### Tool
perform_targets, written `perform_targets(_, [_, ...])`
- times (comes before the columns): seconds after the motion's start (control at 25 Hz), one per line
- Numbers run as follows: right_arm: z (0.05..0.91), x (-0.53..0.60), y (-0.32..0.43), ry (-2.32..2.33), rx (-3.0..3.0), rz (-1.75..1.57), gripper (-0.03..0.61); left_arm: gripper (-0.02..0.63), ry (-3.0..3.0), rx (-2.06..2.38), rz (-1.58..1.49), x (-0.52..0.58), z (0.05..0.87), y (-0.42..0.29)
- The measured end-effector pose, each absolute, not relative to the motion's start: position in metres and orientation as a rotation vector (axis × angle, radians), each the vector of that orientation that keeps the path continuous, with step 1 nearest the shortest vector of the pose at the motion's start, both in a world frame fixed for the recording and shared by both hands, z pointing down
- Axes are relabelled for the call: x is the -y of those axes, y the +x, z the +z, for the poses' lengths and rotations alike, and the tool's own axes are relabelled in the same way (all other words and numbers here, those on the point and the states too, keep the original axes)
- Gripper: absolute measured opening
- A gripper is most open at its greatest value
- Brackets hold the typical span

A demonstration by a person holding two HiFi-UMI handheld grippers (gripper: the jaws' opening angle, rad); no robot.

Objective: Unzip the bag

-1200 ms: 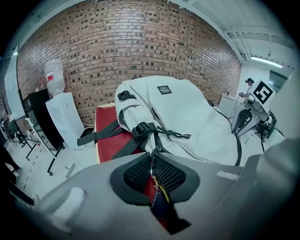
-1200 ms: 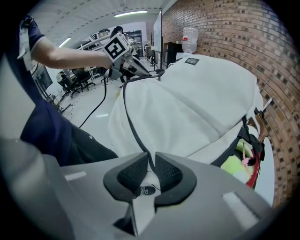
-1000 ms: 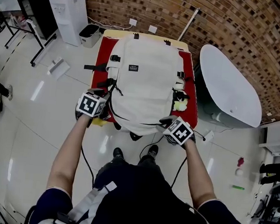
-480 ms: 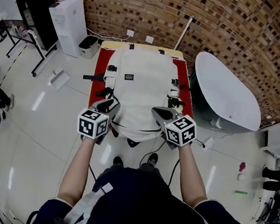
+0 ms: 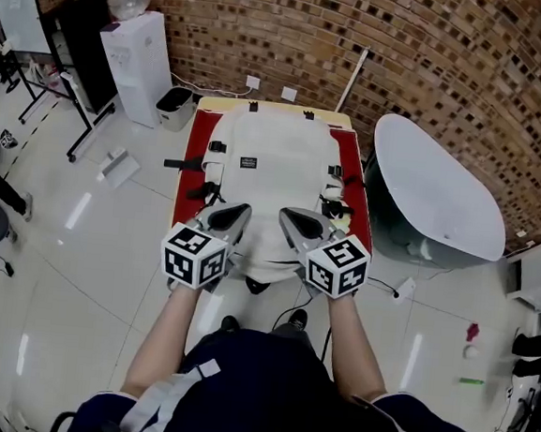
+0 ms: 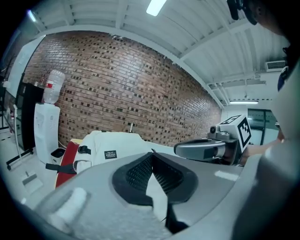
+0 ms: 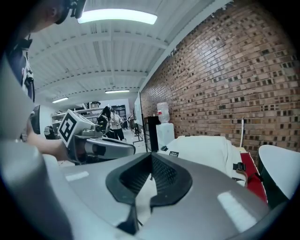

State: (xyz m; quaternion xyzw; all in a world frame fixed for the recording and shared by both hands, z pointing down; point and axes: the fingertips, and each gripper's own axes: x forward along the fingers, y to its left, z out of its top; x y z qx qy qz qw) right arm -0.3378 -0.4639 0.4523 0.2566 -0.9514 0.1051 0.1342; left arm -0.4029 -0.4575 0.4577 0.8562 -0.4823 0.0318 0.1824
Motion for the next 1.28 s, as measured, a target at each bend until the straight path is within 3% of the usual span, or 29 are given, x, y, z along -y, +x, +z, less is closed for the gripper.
perform_targets(1.28, [0.407, 0.471, -0.34, 0.802, 2.855, 0.19, 0.003, 0.0, 2.509, 1.329, 0.073, 0.455, 0.416, -0.38])
